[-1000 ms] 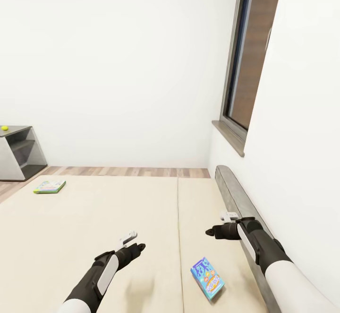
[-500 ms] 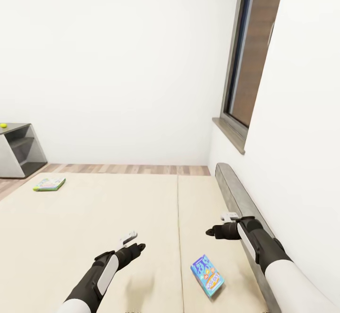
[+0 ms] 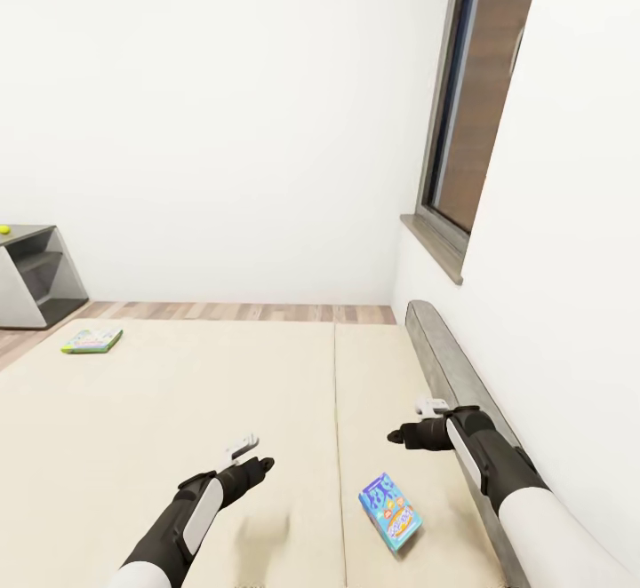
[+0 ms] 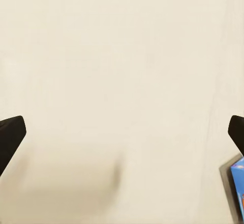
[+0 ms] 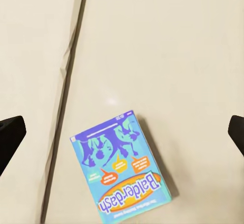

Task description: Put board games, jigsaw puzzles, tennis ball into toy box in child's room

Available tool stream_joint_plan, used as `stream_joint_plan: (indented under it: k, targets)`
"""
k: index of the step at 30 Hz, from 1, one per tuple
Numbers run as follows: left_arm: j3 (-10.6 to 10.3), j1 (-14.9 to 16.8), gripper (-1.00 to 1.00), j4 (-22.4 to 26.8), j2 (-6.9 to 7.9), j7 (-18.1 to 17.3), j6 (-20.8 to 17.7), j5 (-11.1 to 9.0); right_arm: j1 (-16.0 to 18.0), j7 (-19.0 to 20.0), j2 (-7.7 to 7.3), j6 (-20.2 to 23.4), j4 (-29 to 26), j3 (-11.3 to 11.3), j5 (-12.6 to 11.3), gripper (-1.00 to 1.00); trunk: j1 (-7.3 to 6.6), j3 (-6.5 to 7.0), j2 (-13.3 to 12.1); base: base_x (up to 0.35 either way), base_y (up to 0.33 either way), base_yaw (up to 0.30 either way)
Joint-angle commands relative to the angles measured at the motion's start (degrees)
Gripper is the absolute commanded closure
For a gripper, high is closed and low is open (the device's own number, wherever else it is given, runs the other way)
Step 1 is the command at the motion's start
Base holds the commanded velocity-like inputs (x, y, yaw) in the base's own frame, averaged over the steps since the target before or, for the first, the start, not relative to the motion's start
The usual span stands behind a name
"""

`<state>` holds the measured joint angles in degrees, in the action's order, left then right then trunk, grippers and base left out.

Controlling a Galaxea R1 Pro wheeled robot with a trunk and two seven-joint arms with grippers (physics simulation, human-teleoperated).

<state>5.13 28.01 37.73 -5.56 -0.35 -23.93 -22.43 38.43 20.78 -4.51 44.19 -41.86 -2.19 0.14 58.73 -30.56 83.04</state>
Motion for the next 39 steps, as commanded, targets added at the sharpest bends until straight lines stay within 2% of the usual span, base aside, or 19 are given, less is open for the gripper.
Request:
stream_joint_plan:
  k: [1,8,11,16,18,21,23,26,28,31,33,39]
  targets:
    - [0.3,0.0,-1.0,0.1,-0.07,0.0,-0.4,-0.4,0.0,0.1,-0.06,0.2,-0.1,-0.2,0.0,-1.0,0.0,-0.16,0.0,0.0,0.0,0.0]
    - [0.4,0.0,-1.0,0.1,-0.14,-1.3,-0.7,-0.9,0.1,0.1,-0.06,0.3,-0.1,-0.2,0.0,-1.0,0.0,-0.8,0.0,0.0,0.0,0.0]
    - [0.3,0.1,-1.0,0.1,-0.15,-3.8,-1.4,-2.2,0.1,0.1,-0.06,0.3,-0.1,-0.2,0.0,-1.0,0.0,-1.08,0.0,0.0,0.0,0.0]
    - [0.3,0.2,-1.0,0.1,-0.12,-6.0,-2.4,-3.1,0.1,0.1,-0.06,0.3,-0.1,-0.2,0.0,-1.0,0.0,-1.55,0.0,0.0,0.0,0.0]
    - [0.3,0.3,-1.0,0.1,-0.08,-8.5,-3.6,-3.7,0.2,0.1,-0.06,0.3,-0.1,-0.2,0.0,-1.0,0.0,-1.73,0.0,0.0,0.0,0.0]
    - [0.3,0.4,-1.0,0.1,-0.08,-9.8,-4.1,-3.9,0.2,0.1,-0.06,0.3,-0.1,-0.2,0.0,-1.0,0.0,-2.01,0.0,0.0,0.0,0.0]
    - [0.3,0.4,-1.0,0.1,-0.04,-12.8,-4.9,-4.2,0.3,0.1,-0.06,0.3,-0.1,-0.2,0.0,-1.0,0.0,-2.2,0.0,0.0,0.0,0.0]
    - [0.3,0.4,-1.0,0.1,-0.03,-14.4,-5.2,-4.4,0.3,0.1,-0.08,0.3,-0.1,-0.2,0.0,-1.0,0.0,-2.48,0.0,0.0,0.0,0.0]
    - [0.4,0.5,-1.0,0.1,0.04,-17.7,-5.7,-4.6,0.5,0.2,-0.14,0.4,-0.1,-0.2,0.0,-1.0,0.0,-2.66,0.0,0.0,0.0,0.0]
    - [0.4,0.5,-1.0,0.1,0.09,-19.3,-5.8,-4.7,0.5,0.2,-0.16,0.5,-0.1,-0.2,0.0,-1.0,0.0,-2.94,0.0,0.0,0.0,0.0]
    - [0.6,0.5,-1.0,0.0,0.21,-22.3,-6.1,-4.8,0.6,0.2,-0.19,0.8,-0.1,-0.2,0.0,-1.0,0.0,-3.13,0.0,0.0,0.0,0.0]
    - [0.8,0.5,-1.0,-0.1,0.33,-26.3,-6.3,-4.9,0.9,0.2,-0.25,1.3,-0.1,-0.2,0.0,-1.0,0.0,-3.69,0.0,0.0,0.0,0.0]
